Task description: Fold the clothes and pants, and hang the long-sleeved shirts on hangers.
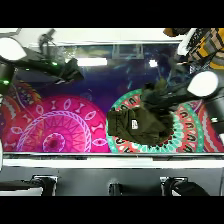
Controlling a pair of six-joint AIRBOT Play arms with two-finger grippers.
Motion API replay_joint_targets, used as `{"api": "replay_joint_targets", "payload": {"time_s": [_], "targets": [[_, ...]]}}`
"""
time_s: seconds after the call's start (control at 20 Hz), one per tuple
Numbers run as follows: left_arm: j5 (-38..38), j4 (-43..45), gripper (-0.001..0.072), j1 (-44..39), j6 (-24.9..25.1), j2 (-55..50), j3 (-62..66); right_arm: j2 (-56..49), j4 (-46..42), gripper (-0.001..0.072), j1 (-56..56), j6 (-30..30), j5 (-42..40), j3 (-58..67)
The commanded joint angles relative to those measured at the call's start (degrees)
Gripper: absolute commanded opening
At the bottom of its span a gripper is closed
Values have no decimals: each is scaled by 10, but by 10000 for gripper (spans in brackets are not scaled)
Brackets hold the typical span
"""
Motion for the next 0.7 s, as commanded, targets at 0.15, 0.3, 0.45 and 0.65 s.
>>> {"api": "replay_joint_targets", "payload": {"time_s": [0.15, 0.3, 0.45, 0.65], "targets": [[-20, 6, 20, 48, 2, 20, -1, -108, -27, 36, 174, 148, -64, 0], [-19, 6, 20, 48, 1, 20, -1, -180, -29, 172, 217, 171, -96, 0], [-20, 6, 20, 48, 2, 20, -1, -222, 5, 531, 229, 176, -116, 0], [-20, 5, 20, 48, 2, 20, -1, -174, 24, 684, 208, 136, -115, 11]]}}
